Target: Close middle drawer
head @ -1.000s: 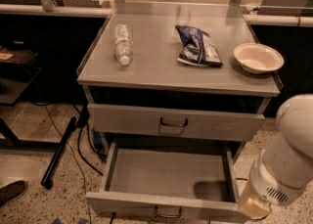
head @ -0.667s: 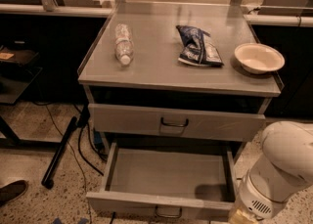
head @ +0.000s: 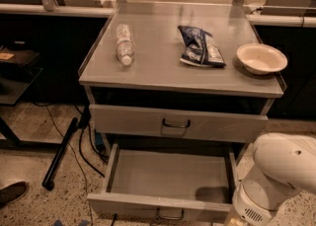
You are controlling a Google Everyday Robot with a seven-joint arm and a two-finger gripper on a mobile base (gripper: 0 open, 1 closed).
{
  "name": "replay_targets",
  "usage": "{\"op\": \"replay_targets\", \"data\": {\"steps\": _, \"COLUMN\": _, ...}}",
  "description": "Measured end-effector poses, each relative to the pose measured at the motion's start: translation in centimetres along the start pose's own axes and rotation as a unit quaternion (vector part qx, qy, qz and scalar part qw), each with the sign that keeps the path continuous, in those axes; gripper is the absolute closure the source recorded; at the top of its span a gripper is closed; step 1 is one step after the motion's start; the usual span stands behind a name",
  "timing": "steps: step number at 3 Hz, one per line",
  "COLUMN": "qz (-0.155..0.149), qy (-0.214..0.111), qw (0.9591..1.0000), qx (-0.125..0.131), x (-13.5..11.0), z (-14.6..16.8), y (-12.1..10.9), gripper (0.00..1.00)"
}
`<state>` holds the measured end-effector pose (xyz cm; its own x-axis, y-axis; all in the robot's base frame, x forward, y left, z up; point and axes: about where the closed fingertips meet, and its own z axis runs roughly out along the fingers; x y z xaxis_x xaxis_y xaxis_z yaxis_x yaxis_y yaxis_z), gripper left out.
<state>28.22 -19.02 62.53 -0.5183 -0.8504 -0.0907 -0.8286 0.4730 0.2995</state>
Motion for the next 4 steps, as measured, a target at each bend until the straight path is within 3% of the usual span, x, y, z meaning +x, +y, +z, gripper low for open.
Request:
{"op": "replay_targets", "data": {"steps": 1, "qz": 0.008, "qy": -0.021, "qw": 0.9989, "qx": -0.041, "x": -1.4, "z": 6.9, "y": -1.8, "gripper": 1.00}}
{"op": "replay_targets", "data": {"steps": 2, "qz": 0.012, "qy": -0.039, "qw": 0.9980, "qx": -0.050, "x": -2.9, "z": 10.1, "y": -4.1, "gripper": 1.00}}
{"op": "replay_targets", "data": {"steps": 3, "qz": 0.013, "qy": -0.040, "qw": 0.9976, "qx": -0.055, "x": -3.0, "z": 10.7, "y": -4.1, "gripper": 1.00}}
{"op": "replay_targets", "data": {"steps": 4, "qz": 0.022, "qy": -0.052, "qw": 0.9977, "qx": -0.037, "x": -3.1, "z": 10.1, "y": -4.2, "gripper": 1.00}}
